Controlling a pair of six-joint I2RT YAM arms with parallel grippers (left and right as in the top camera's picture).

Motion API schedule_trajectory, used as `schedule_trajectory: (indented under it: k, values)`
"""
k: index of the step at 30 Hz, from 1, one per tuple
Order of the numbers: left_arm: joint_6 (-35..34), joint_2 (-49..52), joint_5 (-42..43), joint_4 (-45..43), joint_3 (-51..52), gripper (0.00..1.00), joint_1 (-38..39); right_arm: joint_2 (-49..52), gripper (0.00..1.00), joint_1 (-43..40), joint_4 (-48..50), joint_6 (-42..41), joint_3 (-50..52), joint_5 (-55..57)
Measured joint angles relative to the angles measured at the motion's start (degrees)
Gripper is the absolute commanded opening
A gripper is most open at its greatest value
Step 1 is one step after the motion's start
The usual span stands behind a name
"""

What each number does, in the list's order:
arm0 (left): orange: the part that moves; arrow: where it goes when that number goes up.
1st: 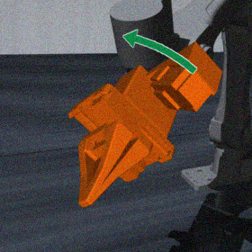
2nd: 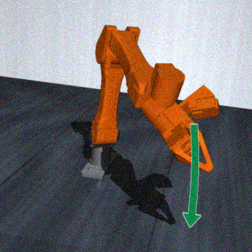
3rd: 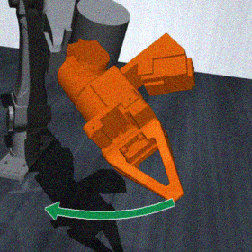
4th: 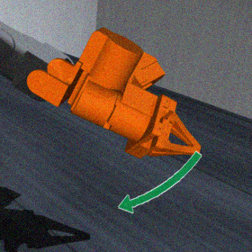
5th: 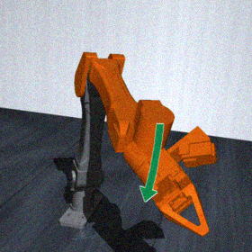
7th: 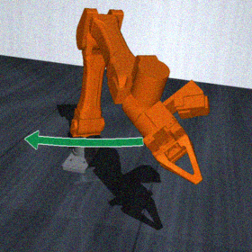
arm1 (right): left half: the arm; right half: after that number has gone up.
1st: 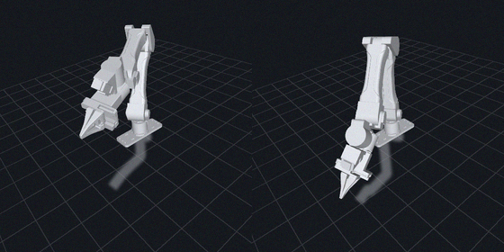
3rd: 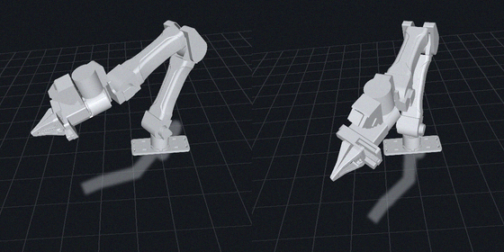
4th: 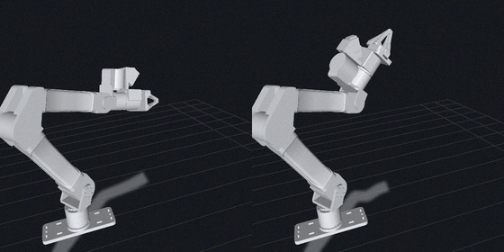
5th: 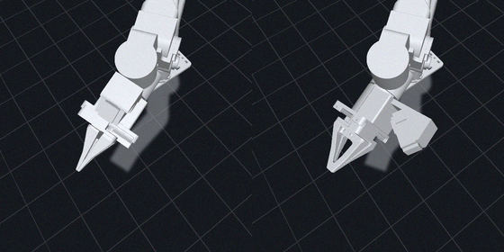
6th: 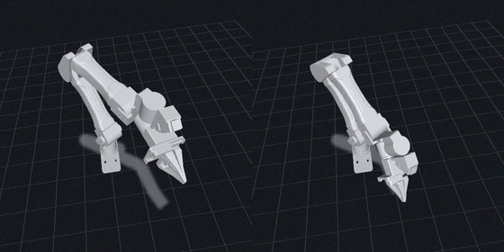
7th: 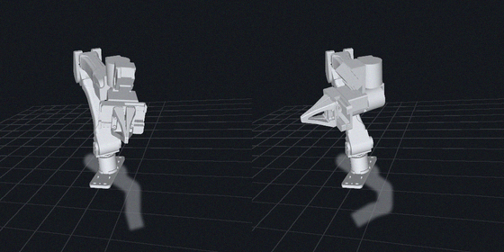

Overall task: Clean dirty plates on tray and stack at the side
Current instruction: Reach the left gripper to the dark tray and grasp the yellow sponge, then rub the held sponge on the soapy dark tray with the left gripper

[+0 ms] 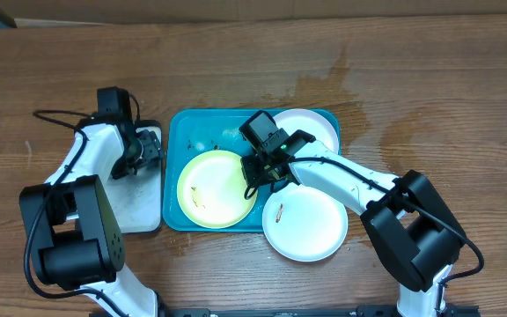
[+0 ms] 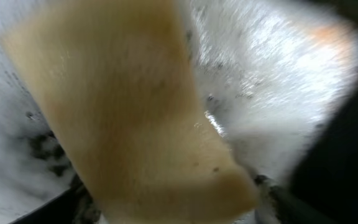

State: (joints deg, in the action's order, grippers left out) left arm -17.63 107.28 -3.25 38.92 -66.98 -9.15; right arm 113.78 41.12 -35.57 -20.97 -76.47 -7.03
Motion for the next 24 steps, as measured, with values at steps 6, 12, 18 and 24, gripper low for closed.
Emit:
schedule_trajectory:
  k: [6,12,18,24]
  values:
    - [-0.4,0.0,0.3,-0.8,1.1,0.18,0.0,0.0,0.37,0.0,0.0,0.0,0.0,0.0]
    - [0.1,0.0,0.7,4.3,-0.1,0.46,0.0,0.0,0.54,0.0,0.0,0.1,0.0,0.0]
    - [0.2,0.0,0.9,8.9,-4.9,0.59,0.0,0.0,0.54,0.0,0.1,0.0,0.0,0.0]
    - [-0.4,0.0,0.9,9.9,-8.3,0.84,0.0,0.1,0.36,0.0,1.5,-0.1,0.0,0.5]
